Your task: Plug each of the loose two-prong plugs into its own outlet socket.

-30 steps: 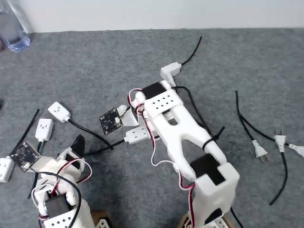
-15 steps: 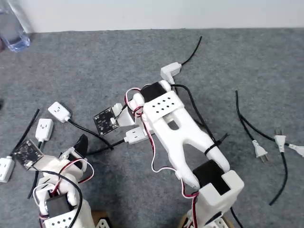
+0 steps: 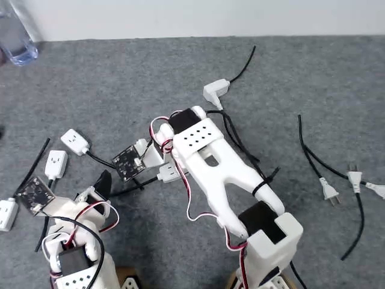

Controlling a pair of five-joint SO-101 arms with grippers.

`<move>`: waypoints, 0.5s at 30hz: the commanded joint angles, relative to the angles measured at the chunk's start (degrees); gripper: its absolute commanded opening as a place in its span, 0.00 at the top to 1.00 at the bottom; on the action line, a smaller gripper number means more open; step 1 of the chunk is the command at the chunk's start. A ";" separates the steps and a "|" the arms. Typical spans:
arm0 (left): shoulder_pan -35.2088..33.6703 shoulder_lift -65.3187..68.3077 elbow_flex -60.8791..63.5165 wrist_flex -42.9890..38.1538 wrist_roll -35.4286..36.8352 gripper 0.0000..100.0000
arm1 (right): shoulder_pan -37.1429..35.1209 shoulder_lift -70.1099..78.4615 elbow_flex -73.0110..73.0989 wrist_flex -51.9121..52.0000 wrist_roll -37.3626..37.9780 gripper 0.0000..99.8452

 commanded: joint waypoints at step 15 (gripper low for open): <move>0.18 -0.44 -0.40 0.26 -0.18 0.68 | -1.01 4.62 -5.27 -1.98 3.96 0.99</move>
